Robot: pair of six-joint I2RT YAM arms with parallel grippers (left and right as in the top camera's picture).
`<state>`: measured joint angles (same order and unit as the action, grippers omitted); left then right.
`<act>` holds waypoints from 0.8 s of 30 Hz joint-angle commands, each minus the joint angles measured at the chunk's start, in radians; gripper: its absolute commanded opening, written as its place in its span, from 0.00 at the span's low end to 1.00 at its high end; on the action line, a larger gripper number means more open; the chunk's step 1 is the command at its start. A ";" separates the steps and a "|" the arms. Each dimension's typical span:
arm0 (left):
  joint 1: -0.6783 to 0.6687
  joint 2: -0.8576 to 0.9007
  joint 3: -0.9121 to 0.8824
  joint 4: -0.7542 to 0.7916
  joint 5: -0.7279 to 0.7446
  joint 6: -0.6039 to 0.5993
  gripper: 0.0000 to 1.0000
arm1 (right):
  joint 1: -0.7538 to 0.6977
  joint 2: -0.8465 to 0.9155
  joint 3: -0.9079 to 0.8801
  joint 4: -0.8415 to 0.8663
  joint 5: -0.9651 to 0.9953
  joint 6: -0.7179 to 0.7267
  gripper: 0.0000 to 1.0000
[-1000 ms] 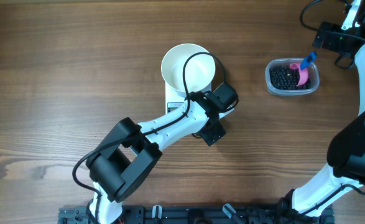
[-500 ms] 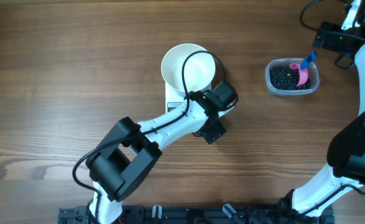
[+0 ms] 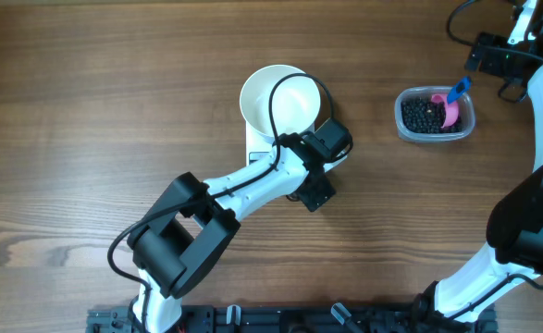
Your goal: Scoop item into bowl and weigh 150g on scale
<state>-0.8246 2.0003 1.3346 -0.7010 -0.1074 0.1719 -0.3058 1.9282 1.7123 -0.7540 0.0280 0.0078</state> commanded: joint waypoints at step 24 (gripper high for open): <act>0.034 0.146 -0.009 -0.060 0.099 0.086 1.00 | -0.002 -0.021 0.015 0.002 0.017 0.019 1.00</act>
<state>-0.8223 2.0296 1.3720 -0.7528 -0.1040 0.2295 -0.3058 1.9278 1.7123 -0.7540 0.0280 0.0078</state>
